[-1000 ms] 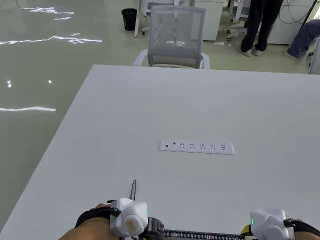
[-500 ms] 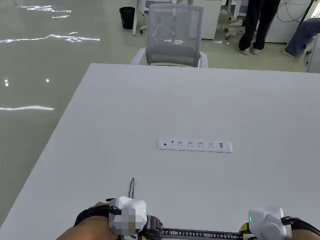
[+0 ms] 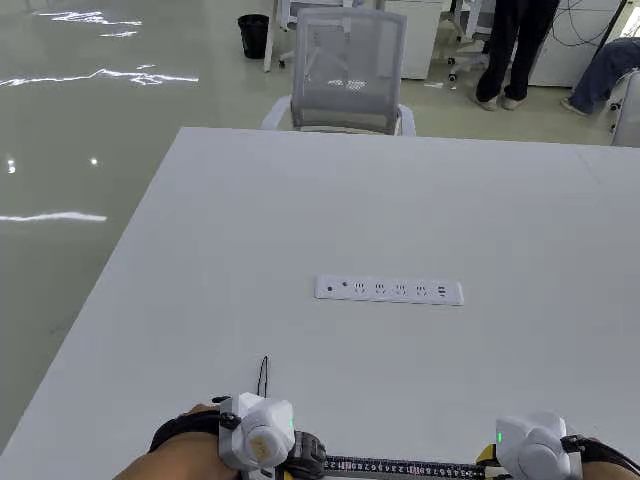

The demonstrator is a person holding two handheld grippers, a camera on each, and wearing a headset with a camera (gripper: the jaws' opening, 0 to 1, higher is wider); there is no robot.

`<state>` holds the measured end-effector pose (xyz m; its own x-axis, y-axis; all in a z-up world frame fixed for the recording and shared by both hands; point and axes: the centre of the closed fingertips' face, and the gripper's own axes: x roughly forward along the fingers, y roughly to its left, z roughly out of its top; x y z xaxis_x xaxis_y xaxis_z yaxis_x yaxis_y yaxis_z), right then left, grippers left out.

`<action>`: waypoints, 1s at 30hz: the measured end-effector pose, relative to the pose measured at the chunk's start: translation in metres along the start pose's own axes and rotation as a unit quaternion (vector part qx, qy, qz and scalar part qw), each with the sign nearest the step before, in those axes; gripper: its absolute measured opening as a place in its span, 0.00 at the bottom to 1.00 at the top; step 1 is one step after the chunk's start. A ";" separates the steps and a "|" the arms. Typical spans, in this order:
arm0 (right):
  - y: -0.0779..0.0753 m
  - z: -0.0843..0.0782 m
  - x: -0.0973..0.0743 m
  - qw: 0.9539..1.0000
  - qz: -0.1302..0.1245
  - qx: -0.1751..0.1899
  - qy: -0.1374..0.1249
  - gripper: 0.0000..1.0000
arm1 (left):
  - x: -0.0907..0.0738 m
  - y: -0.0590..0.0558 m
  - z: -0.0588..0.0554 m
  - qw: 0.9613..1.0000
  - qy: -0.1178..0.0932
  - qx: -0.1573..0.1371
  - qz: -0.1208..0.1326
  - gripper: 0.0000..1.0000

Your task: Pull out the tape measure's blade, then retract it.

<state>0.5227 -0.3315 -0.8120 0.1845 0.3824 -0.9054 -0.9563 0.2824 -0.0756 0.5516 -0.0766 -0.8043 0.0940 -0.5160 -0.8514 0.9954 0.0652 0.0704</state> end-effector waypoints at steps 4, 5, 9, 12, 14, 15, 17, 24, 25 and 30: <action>-0.009 0.001 0.001 0.999 -0.033 -0.002 -0.014 0.24 | 0.000 0.000 0.000 1.000 -0.001 0.000 0.000 0.34; -0.012 0.002 -0.001 0.999 -0.044 0.002 -0.018 0.29 | 0.000 0.000 0.000 1.000 -0.001 0.001 0.000 0.34; -0.012 0.001 -0.001 0.999 -0.043 0.021 -0.021 0.53 | 0.000 0.001 0.000 1.000 0.000 0.000 0.000 0.34; -0.007 0.002 -0.002 0.998 -0.034 0.042 -0.026 0.65 | 0.000 0.001 -0.001 1.000 0.000 0.000 -0.001 0.34; -0.009 0.001 -0.001 0.996 -0.038 0.076 -0.029 0.78 | 0.000 0.001 -0.001 1.000 -0.001 0.000 -0.001 0.34; -0.009 0.001 0.000 0.995 -0.037 0.090 -0.032 0.87 | 0.000 0.000 -0.001 1.000 -0.001 0.000 -0.001 0.34; -0.011 0.002 -0.004 0.991 -0.044 0.116 -0.040 0.99 | 0.000 0.000 0.000 1.000 -0.001 0.000 -0.001 0.34; -0.015 -0.009 -0.009 0.989 -0.047 0.137 -0.038 1.00 | 0.000 0.000 0.000 1.000 -0.001 0.000 -0.001 0.34; -0.015 -0.010 -0.009 0.989 -0.048 0.138 -0.036 1.00 | 0.000 0.000 0.000 1.000 -0.001 0.000 -0.001 0.34; -0.014 -0.011 -0.010 0.988 -0.051 0.142 -0.037 1.00 | 0.001 0.000 0.000 1.000 0.000 -0.002 -0.001 0.35</action>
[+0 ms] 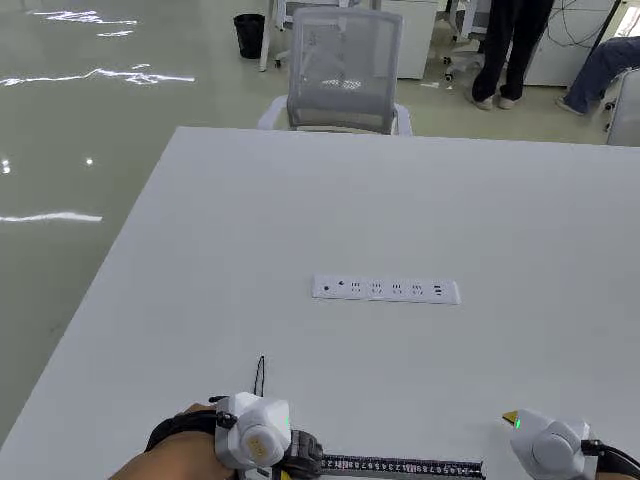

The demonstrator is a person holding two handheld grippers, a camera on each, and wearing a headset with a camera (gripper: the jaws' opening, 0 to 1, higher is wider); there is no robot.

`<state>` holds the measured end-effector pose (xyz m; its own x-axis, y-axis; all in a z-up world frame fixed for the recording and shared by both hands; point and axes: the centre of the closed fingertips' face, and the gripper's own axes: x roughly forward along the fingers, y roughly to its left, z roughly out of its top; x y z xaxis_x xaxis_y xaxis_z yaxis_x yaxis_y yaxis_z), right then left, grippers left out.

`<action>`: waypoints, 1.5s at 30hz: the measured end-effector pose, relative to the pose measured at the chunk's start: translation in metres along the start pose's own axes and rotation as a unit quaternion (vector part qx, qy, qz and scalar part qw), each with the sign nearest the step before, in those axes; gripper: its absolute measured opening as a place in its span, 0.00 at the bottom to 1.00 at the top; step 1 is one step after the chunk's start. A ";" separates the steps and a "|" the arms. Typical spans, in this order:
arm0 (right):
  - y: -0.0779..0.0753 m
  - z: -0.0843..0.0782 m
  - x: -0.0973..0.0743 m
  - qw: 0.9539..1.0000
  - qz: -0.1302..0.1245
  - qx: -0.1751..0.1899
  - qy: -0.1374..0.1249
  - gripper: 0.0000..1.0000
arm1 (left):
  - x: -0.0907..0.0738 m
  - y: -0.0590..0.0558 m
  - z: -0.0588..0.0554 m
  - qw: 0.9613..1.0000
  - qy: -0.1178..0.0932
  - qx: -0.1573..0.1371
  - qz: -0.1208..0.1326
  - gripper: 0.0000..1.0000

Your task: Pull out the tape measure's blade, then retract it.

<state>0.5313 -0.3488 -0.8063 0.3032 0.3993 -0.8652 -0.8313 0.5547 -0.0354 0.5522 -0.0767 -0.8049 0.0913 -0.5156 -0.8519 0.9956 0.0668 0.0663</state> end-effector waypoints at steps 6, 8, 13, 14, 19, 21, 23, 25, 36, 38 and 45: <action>0.003 -0.003 -0.003 1.000 -0.006 0.016 -0.006 1.00 | 0.000 0.001 -0.001 1.000 -0.003 0.001 0.014 0.36; 0.004 -0.004 -0.005 1.000 -0.011 0.016 -0.007 1.00 | -0.001 -0.002 0.001 0.999 -0.017 -0.027 0.006 0.40; 0.006 -0.009 -0.004 1.000 -0.015 0.024 -0.007 1.00 | -0.006 0.009 -0.001 0.999 -0.021 -0.020 0.038 0.74; 0.006 -0.008 -0.004 0.999 -0.016 0.026 -0.008 1.00 | -0.006 0.010 -0.001 0.999 -0.023 -0.021 0.039 0.83; 0.008 -0.005 -0.006 0.999 -0.021 0.032 -0.013 1.00 | -0.013 0.016 0.003 0.995 -0.052 -0.071 0.049 0.99; 0.008 -0.005 -0.007 0.999 -0.022 0.033 -0.013 1.00 | -0.014 0.013 0.000 0.994 -0.048 -0.093 0.040 0.99; 0.007 -0.003 -0.009 0.999 -0.023 0.034 -0.015 1.00 | -0.017 0.012 0.001 0.993 -0.052 -0.098 0.040 0.99; 0.007 -0.002 -0.011 0.999 -0.025 0.040 -0.018 1.00 | -0.018 0.014 0.000 0.992 -0.054 -0.101 0.046 0.99; 0.005 0.002 -0.019 0.995 -0.047 0.075 -0.039 1.00 | -0.048 0.030 -0.004 0.973 -0.107 -0.185 0.091 0.99; 0.004 0.004 -0.023 0.994 -0.054 0.086 -0.050 1.00 | -0.053 0.032 -0.008 0.967 -0.114 -0.204 0.100 0.99; 0.006 0.002 -0.034 0.988 -0.079 0.113 -0.068 1.00 | -0.077 0.029 -0.023 0.949 -0.146 -0.247 0.129 0.99</action>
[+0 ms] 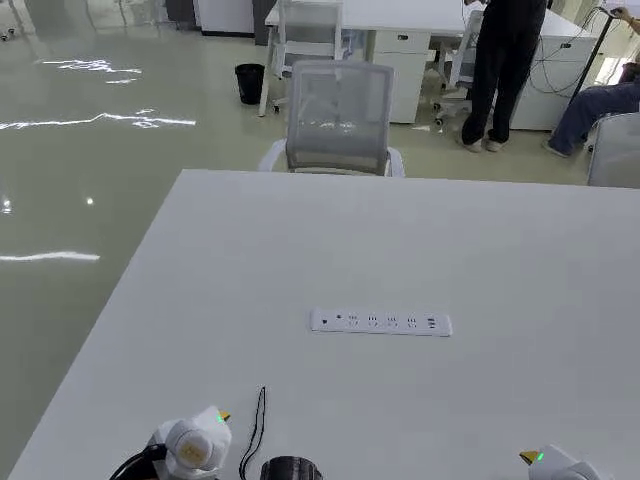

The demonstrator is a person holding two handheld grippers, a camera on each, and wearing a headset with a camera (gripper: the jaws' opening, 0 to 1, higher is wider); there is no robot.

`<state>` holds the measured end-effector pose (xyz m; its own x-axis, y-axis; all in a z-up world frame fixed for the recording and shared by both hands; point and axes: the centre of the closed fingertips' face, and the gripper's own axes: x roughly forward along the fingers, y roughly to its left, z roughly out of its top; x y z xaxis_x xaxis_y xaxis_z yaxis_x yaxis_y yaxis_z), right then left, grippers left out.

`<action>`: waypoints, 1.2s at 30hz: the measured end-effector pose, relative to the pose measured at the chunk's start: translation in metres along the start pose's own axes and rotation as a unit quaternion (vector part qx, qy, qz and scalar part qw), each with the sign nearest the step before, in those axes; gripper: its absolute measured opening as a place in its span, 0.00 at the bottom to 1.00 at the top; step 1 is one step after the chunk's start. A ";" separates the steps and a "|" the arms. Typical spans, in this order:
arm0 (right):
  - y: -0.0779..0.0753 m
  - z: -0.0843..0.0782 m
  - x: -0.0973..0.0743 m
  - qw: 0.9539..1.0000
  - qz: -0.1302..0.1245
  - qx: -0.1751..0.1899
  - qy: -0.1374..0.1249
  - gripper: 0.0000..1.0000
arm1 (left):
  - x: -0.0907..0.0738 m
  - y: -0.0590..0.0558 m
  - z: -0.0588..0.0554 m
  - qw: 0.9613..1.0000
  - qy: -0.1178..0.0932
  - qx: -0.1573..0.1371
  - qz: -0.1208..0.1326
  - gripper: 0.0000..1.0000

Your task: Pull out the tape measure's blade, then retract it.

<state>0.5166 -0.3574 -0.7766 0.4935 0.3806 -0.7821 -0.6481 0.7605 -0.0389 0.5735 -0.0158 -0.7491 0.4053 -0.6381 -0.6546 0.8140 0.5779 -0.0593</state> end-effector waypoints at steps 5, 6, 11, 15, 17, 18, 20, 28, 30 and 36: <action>0.009 -0.007 -0.007 1.000 -0.005 0.018 -0.012 1.00 | -0.021 0.003 -0.008 1.000 -0.020 -0.007 0.017 0.99; 0.012 -0.007 -0.010 0.999 -0.007 0.029 -0.017 1.00 | -0.027 0.004 -0.011 0.999 -0.023 -0.011 0.021 0.99; 0.023 -0.006 -0.019 0.998 -0.019 0.044 -0.038 1.00 | -0.049 0.005 -0.021 0.998 -0.041 -0.030 0.042 0.99; 0.030 -0.014 -0.025 0.997 -0.025 0.061 -0.046 1.00 | -0.063 0.000 -0.033 0.997 -0.044 -0.040 0.050 0.99; 0.034 -0.015 -0.033 0.995 -0.034 0.070 -0.062 1.00 | -0.070 -0.003 -0.040 0.996 -0.053 -0.050 0.050 0.99; 0.037 -0.016 -0.037 0.995 -0.037 0.070 -0.068 1.00 | -0.073 -0.006 -0.045 0.996 -0.055 -0.059 0.048 0.99; 0.043 -0.021 -0.044 0.994 -0.040 0.069 -0.071 1.00 | -0.081 -0.008 -0.056 0.996 -0.051 -0.056 0.053 0.99; 0.056 -0.035 -0.071 0.992 -0.056 0.080 -0.083 1.00 | -0.113 -0.017 -0.068 0.994 -0.059 -0.055 0.071 0.99; 0.060 -0.036 -0.078 0.991 -0.058 0.081 -0.086 1.00 | -0.118 -0.021 -0.068 0.994 -0.065 -0.059 0.067 0.99; 0.067 -0.040 -0.094 0.986 -0.070 0.105 -0.109 1.00 | -0.132 -0.025 -0.071 0.993 -0.073 -0.055 0.077 0.99</action>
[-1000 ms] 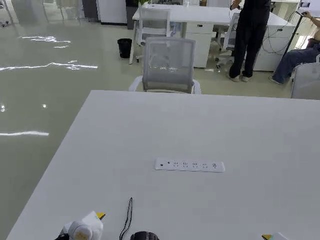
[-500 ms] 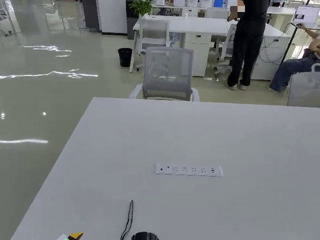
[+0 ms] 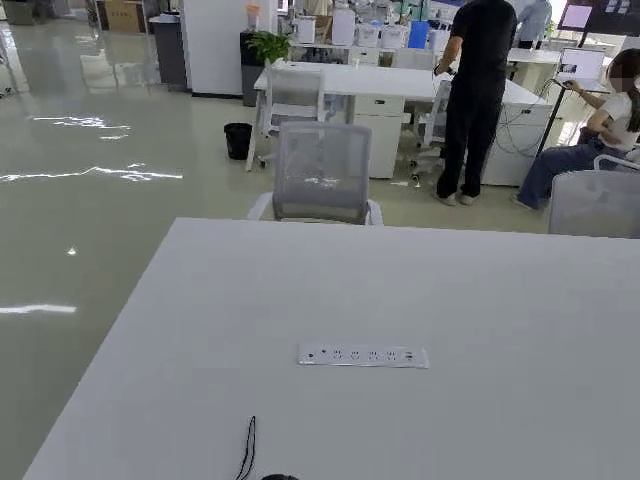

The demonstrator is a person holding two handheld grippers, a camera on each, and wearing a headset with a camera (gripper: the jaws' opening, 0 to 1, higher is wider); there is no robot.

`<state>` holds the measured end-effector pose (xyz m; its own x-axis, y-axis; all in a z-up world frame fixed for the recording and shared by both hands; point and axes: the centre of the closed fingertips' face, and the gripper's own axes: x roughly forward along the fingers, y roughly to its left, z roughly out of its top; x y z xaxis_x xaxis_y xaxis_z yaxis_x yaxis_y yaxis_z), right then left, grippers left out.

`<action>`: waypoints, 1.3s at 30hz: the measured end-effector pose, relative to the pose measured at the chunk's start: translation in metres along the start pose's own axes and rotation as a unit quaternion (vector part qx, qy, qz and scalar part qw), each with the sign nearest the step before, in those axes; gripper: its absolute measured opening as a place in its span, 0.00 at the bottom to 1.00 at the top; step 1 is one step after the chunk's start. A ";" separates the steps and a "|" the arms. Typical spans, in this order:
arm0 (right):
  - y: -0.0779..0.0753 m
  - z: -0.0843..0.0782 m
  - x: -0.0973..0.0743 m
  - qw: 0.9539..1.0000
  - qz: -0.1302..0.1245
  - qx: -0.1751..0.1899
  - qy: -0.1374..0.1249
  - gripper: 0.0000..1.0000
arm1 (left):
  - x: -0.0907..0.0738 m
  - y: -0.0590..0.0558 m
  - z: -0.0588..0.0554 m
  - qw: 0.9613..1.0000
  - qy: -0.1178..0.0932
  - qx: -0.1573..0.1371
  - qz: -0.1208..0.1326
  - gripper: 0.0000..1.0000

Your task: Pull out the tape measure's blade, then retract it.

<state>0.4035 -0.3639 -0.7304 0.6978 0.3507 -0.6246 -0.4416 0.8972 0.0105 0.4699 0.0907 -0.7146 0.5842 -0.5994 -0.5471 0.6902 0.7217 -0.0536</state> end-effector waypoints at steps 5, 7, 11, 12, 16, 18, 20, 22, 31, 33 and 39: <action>0.009 -0.012 -0.011 1.000 -0.002 -0.006 0.001 1.00 | -0.015 -0.007 -0.006 1.000 -0.012 -0.004 -0.003 0.99; 0.013 -0.014 -0.018 1.000 -0.003 -0.005 -0.003 1.00 | -0.021 -0.010 -0.011 1.000 -0.018 -0.009 -0.010 0.99; 0.021 -0.020 -0.028 1.000 -0.007 0.001 -0.010 1.00 | -0.031 -0.008 -0.032 1.000 -0.003 -0.007 0.001 0.99; 0.024 -0.024 -0.031 1.000 -0.006 0.003 -0.012 1.00 | -0.035 -0.007 -0.035 1.000 -0.006 -0.012 0.004 0.99; 0.033 -0.033 -0.038 1.000 -0.008 -0.008 -0.005 1.00 | -0.048 -0.008 -0.044 1.000 -0.009 -0.021 0.015 0.99; 0.033 -0.039 -0.041 1.000 -0.011 -0.008 -0.005 1.00 | -0.053 -0.007 -0.051 0.999 -0.003 -0.029 0.020 0.99; 0.035 -0.042 -0.044 1.000 -0.013 -0.003 -0.004 1.00 | -0.057 -0.006 -0.057 0.999 -0.005 -0.036 0.025 0.99; 0.035 -0.045 -0.046 1.000 -0.015 -0.004 -0.002 1.00 | -0.060 -0.008 -0.059 0.999 -0.003 -0.040 0.029 0.99; 0.041 -0.044 -0.043 0.999 -0.008 0.030 -0.014 1.00 | -0.060 -0.003 -0.050 0.998 -0.014 -0.049 0.040 0.99; 0.042 -0.045 -0.042 0.999 -0.010 0.030 -0.013 1.00 | -0.057 -0.004 -0.048 0.998 -0.014 -0.048 0.038 0.99; 0.040 -0.041 -0.045 0.999 -0.014 0.024 -0.018 1.00 | -0.056 -0.007 -0.044 0.998 -0.017 -0.044 0.035 0.99</action>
<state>0.3309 -0.3545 -0.7339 0.7302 0.3336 -0.5963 -0.3941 0.9185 0.0314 0.4138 0.1347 -0.7205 0.6449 -0.5567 -0.5236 0.6081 0.7888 -0.0897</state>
